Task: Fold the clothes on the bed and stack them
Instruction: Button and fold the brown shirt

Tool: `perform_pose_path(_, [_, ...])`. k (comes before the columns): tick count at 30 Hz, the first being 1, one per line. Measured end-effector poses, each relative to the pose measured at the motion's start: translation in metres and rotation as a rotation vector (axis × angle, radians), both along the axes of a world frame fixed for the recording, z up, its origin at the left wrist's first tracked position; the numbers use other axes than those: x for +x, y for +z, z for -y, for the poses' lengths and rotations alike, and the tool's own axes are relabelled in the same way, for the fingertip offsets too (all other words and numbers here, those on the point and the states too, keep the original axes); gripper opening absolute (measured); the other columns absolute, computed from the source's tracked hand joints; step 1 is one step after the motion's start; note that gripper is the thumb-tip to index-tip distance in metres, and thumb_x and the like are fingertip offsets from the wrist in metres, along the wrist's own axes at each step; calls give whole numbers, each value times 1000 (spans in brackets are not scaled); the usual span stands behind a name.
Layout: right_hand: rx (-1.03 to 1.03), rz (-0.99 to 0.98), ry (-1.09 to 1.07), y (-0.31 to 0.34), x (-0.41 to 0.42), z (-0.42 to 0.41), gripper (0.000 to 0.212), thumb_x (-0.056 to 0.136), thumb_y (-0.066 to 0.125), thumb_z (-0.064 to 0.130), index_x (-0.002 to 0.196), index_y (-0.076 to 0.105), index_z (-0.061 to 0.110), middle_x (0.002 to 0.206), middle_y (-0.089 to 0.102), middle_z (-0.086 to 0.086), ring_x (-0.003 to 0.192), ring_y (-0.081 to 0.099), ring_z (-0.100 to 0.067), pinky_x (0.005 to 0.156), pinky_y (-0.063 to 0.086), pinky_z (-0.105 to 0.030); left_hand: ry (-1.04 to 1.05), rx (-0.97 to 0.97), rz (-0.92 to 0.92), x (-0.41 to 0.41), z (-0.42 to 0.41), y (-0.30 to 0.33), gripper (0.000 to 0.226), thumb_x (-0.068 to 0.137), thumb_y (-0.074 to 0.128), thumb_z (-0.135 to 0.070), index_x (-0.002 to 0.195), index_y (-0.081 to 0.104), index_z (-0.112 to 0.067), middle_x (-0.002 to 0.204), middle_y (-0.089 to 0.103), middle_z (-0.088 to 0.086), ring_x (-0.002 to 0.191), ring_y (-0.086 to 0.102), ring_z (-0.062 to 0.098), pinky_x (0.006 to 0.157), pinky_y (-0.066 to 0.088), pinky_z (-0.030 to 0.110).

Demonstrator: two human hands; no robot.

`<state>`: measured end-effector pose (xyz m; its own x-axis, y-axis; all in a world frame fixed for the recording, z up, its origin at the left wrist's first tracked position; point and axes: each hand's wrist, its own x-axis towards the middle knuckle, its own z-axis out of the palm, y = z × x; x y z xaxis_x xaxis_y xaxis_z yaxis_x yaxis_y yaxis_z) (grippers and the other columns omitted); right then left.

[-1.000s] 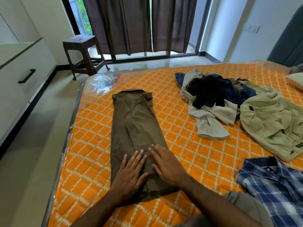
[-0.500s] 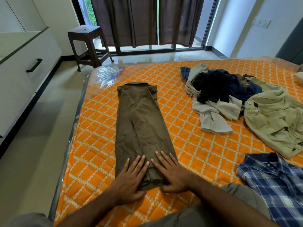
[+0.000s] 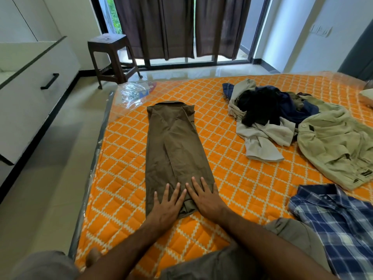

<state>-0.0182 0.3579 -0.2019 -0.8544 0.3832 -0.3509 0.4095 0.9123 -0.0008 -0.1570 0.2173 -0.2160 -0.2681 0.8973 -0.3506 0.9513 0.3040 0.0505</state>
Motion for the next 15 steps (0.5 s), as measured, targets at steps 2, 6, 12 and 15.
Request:
perform_pose_path(2, [-28,61,19,12,-4,-3,62,109,26,29,161,-9,24,168,-14,-10,153,-8,-43,113,15,-75,-27,-63,6,-1,-7,13,68,105,21,-28,152,-28,-26,160,-27,5,150,-9,45,111,13,76])
perform_pose_path(6, [-117,196,79,38,-9,-9,66,108,34,20,161,-6,25,167,-9,-17,151,2,-49,117,23,-66,-120,-241,162,-15,-18,61,63,108,29,-13,160,-6,-24,166,-16,7,152,-7,41,119,10,63])
perform_pose_path(12, [-296,365,140,95,4,21,71,97,44,2,161,17,16,157,32,-25,131,47,-44,102,44,-47,-230,-268,518,-5,14,95,65,92,38,9,155,28,-6,161,26,16,147,28,28,115,20,22])
perform_pose_path(15, [-381,434,144,109,20,44,56,94,47,-1,149,39,6,131,57,-27,98,60,-39,75,51,-38,-212,-322,627,8,36,95,63,89,36,1,151,36,-10,150,43,15,135,43,28,110,35,30])
